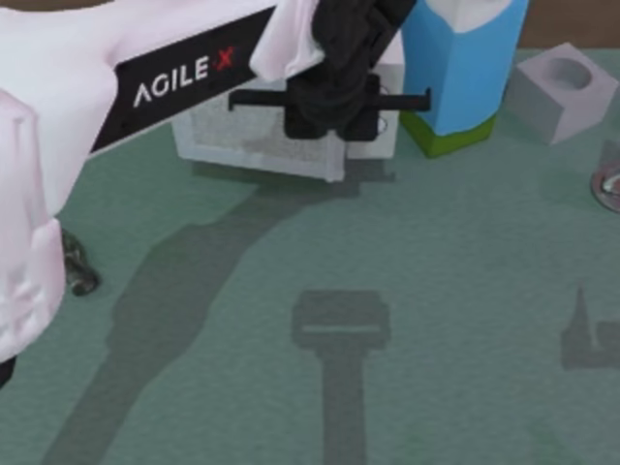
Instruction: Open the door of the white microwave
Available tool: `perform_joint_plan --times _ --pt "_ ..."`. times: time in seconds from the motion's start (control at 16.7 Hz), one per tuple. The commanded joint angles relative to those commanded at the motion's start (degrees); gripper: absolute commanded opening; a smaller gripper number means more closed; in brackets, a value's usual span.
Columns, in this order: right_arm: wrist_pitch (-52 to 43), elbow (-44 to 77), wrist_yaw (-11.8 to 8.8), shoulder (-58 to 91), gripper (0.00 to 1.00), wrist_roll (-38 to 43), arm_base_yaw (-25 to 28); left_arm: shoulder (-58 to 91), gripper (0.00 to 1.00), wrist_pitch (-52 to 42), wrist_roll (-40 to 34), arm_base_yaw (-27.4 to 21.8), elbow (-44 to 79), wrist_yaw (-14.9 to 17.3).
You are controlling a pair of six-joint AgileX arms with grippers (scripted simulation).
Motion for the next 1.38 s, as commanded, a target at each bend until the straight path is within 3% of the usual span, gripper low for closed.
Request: perform_joint_plan --times 0.66,1.38 --pt "0.0 0.0 0.0 0.0 1.00 0.0 0.0 -5.4 0.00 4.6 5.5 0.4 -8.7 2.6" --pt "0.0 0.0 0.0 0.0 1.00 0.0 0.0 -5.6 0.00 4.8 5.7 0.5 -9.0 2.7"
